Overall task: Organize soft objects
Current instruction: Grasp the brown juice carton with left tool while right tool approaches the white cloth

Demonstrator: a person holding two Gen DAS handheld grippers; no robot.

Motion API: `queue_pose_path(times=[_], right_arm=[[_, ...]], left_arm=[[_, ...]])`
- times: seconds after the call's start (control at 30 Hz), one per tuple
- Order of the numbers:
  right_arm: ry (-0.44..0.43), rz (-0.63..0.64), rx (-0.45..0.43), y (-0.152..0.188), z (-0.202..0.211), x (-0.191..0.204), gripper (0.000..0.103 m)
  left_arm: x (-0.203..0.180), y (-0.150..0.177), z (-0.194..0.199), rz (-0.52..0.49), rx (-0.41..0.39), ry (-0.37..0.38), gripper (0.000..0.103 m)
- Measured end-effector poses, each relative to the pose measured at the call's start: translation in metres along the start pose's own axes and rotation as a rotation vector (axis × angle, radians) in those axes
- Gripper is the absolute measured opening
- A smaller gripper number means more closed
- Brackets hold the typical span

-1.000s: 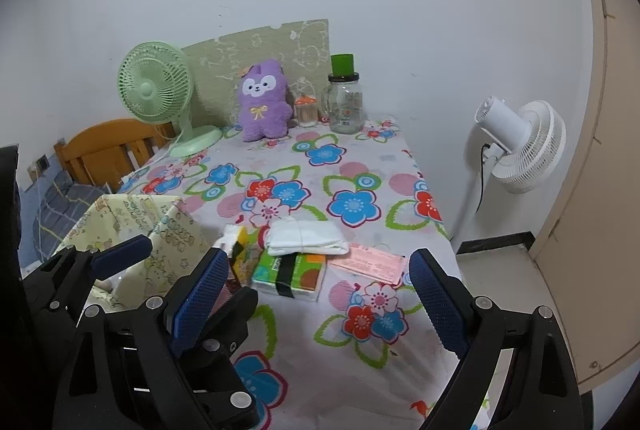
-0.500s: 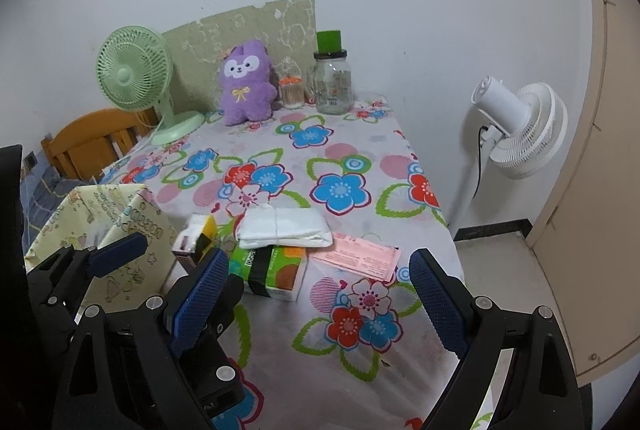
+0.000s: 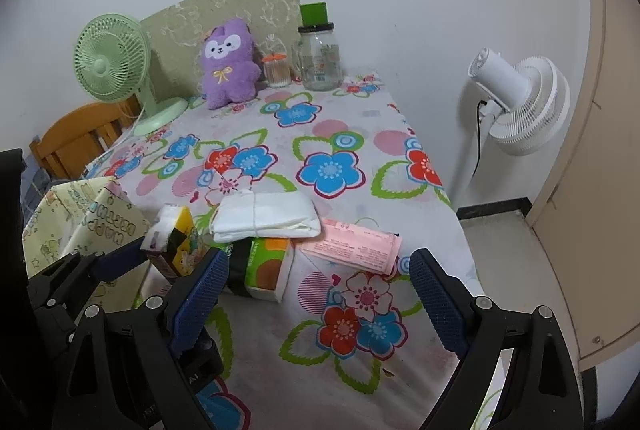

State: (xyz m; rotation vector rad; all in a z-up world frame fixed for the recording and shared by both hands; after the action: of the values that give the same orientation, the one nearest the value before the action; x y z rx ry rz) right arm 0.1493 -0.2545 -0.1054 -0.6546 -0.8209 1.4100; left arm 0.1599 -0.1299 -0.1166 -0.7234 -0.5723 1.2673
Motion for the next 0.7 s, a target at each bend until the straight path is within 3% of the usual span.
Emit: queue_pose_path(times=[0.3,0.7], right_arm=[[0.015,-0.039,0.039,0.006,-0.019,-0.008,0.094],[0.003,-0.033,0.077,0.008,-0.039,-0.002,0.094]], left_arm=[[0.007,0.005,-0.01,0.049,0.014,-0.015,0.035],[0.011,0.006,-0.008,0.039,0.005,-0.02,0.024]])
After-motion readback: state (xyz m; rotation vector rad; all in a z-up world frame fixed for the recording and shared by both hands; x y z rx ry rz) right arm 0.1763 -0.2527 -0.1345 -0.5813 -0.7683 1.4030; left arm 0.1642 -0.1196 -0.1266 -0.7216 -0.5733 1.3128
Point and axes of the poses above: each gripper's, at about its wrist camera, not at the fingertips, and z roughly against the way its jaws point, x to its left, y to its underside, the point moved 4 cm from there along -z, roughly the way its jaws point, and after that the axes turned 6 degrees about -x, right-handed, at the moved point
